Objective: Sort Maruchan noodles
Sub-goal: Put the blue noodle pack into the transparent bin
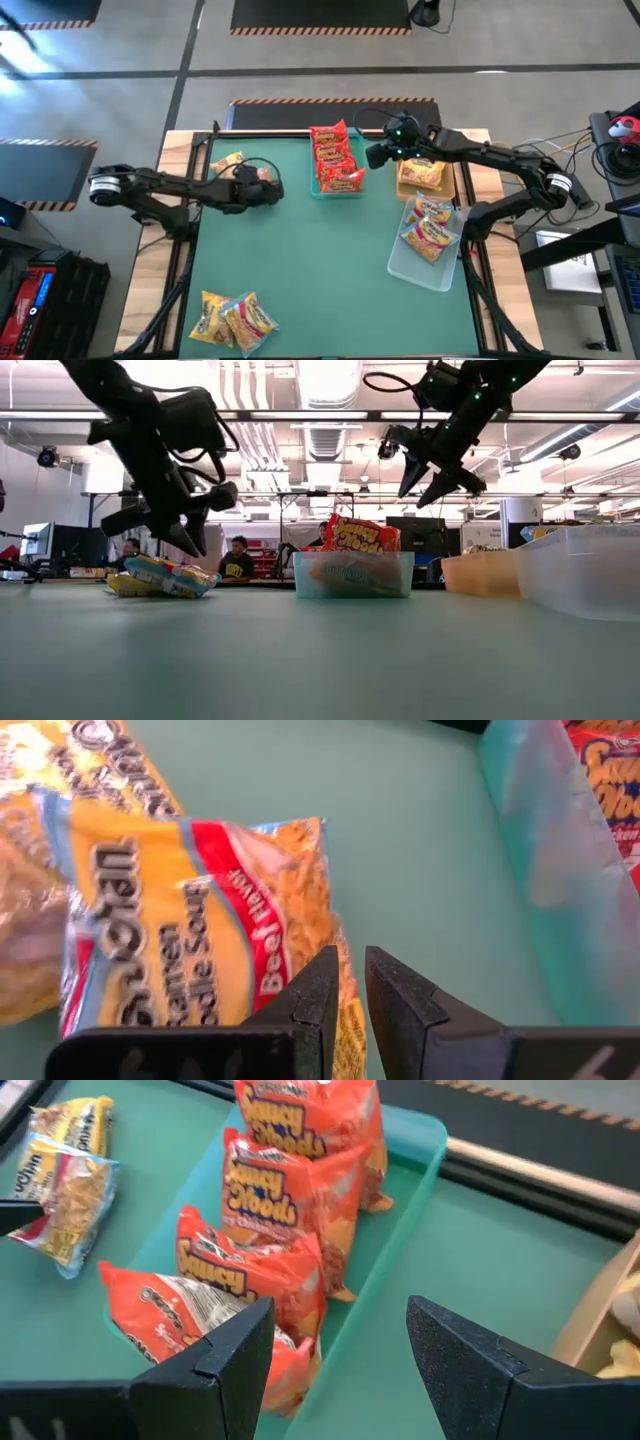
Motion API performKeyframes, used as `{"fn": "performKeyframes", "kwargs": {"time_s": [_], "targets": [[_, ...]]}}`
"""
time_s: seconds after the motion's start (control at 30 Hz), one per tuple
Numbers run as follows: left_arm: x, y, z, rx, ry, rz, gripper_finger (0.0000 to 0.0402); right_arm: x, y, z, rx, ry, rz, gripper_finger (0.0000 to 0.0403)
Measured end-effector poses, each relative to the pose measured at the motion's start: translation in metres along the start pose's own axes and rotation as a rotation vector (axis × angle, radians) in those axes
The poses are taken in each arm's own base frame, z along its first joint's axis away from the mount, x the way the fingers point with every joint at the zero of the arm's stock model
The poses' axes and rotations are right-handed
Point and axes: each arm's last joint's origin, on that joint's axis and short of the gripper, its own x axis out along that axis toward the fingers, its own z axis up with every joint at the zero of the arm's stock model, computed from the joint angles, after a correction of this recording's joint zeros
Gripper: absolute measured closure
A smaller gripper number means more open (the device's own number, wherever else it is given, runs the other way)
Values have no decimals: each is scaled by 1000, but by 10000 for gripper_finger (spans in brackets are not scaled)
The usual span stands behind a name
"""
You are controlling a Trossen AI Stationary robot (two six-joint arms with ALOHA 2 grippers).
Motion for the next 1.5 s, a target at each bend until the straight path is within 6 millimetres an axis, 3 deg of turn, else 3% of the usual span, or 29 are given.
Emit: {"fn": "performKeyframes", "kwargs": {"time_s": [0.27, 0.6, 0.87, 1.2, 1.37, 1.5], "targets": [[16, -1, 3, 55, 52, 37, 364, 7, -6, -11, 10, 32, -35, 187], [28, 3, -7, 101, 105, 70, 364, 11, -10, -18, 7, 56, -48, 187], [26, -6, -17, 360, 329, -119, 364, 13, -11, -21, 3, 65, -54, 187], [-2, -7, -42, 908, 730, -580, 364, 13, -12, -22, -6, 68, -55, 187], [-23, -9, -45, 994, 715, -688, 364, 13, -12, -22, -6, 68, -55, 187], [-36, -11, -42, 946, 662, -703, 364, 13, -12, -22, -6, 69, -55, 187]]}}
